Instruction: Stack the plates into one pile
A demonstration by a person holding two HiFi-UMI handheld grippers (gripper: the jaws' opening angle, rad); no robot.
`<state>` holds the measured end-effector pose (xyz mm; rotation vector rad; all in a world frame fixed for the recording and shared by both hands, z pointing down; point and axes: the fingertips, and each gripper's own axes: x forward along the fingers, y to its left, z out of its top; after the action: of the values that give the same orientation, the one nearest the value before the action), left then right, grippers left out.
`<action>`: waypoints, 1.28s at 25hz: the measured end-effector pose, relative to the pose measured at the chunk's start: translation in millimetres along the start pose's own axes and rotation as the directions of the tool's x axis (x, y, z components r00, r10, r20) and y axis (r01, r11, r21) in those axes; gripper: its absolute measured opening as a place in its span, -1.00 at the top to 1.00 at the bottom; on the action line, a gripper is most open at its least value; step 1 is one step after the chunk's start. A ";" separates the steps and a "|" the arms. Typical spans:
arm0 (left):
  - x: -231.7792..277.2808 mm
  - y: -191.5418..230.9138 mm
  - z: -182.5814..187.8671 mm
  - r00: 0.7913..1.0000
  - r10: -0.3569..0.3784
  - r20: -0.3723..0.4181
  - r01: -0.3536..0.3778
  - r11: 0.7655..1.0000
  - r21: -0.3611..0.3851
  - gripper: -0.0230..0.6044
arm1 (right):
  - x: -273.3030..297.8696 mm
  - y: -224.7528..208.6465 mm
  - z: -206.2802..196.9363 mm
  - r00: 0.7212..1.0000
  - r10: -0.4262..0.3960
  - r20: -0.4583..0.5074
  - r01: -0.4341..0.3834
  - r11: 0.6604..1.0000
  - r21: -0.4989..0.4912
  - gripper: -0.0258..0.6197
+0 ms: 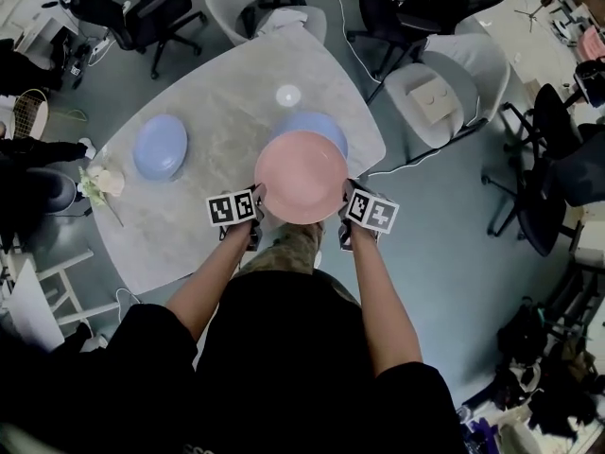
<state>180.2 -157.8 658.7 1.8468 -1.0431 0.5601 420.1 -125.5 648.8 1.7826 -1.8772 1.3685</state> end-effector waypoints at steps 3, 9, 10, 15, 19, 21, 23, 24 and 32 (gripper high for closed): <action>23.0 5.6 13.2 1.000 0.003 -0.027 -0.003 1.000 -0.012 0.79 | 23.7 -7.2 14.0 0.999 -0.009 -0.035 0.009 1.000 0.002 0.85; 64.7 13.9 26.2 0.996 -0.009 -0.091 0.005 0.999 -0.042 0.78 | 68.6 -25.1 36.7 0.993 -0.049 -0.110 0.045 0.998 -0.036 0.85; 72.1 13.3 27.2 0.995 -0.011 -0.102 0.008 0.999 -0.035 0.77 | 75.5 -30.8 38.3 0.990 -0.055 -0.127 0.051 0.998 -0.041 0.85; 100.5 9.3 28.8 0.986 -0.030 -0.166 0.032 0.999 0.007 0.70 | 103.4 -52.8 47.8 0.979 -0.074 -0.191 0.061 0.995 -0.073 0.85; 108.0 14.1 27.2 0.984 -0.037 -0.175 0.035 0.999 -0.013 0.68 | 117.4 -55.1 49.6 0.978 -0.054 -0.201 0.040 0.996 -0.075 0.85; 107.1 20.4 26.7 0.984 -0.024 -0.174 0.023 1.000 -0.008 0.67 | 123.8 -51.2 47.5 0.978 -0.045 -0.205 0.029 0.997 -0.076 0.85; 107.6 24.9 24.6 0.983 -0.013 -0.185 0.014 1.000 0.002 0.65 | 129.1 -48.4 46.9 0.977 -0.050 -0.209 0.032 0.996 -0.087 0.85; 108.2 25.8 23.0 0.981 -0.012 -0.194 0.014 1.000 0.008 0.64 | 131.0 -47.9 47.3 0.977 -0.054 -0.209 0.035 0.995 -0.092 0.85; 107.8 12.4 16.5 0.973 -0.073 -0.218 0.088 0.994 0.060 0.30 | 136.2 -48.5 56.3 0.983 -0.055 -0.176 0.029 0.989 -0.148 0.85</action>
<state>227.1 -221.0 735.1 1.8327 -0.8103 0.7384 453.0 -249.8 735.7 1.5653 -1.7845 1.2952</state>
